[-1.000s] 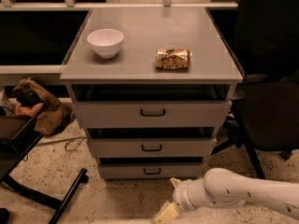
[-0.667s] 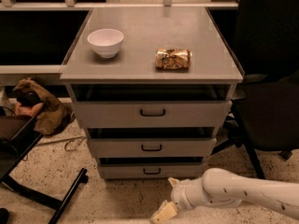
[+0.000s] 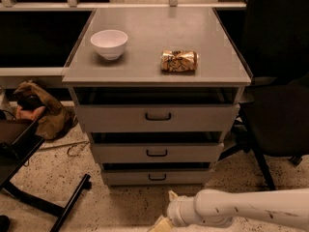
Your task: Open bottom drawer
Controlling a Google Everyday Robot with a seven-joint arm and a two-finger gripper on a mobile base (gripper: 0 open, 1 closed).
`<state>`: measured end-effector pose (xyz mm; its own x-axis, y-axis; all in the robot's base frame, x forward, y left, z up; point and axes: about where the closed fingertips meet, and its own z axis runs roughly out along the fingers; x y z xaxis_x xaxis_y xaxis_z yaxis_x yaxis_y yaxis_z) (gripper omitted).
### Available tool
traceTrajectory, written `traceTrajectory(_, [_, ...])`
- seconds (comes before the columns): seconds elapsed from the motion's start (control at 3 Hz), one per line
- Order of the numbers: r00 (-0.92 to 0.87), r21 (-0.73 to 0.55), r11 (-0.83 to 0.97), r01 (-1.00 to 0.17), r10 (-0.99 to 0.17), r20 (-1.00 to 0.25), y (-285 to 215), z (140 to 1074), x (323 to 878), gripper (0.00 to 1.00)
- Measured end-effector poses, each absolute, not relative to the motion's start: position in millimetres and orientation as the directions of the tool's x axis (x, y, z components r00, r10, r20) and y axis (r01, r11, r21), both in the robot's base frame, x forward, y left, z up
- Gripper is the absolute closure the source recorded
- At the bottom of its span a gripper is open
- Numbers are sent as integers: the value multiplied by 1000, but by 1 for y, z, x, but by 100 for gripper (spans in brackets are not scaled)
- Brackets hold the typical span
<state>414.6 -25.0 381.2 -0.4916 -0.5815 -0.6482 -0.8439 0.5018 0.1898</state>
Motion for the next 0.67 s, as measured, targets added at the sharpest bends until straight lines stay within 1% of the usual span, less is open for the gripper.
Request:
traceTrajectory(0.33, [-504,134,568,-812,-567,-651,-24,358,422,0])
traceTrajectory(0.67, [-490,40,649,-759,-531,-691,-39,344,464,0])
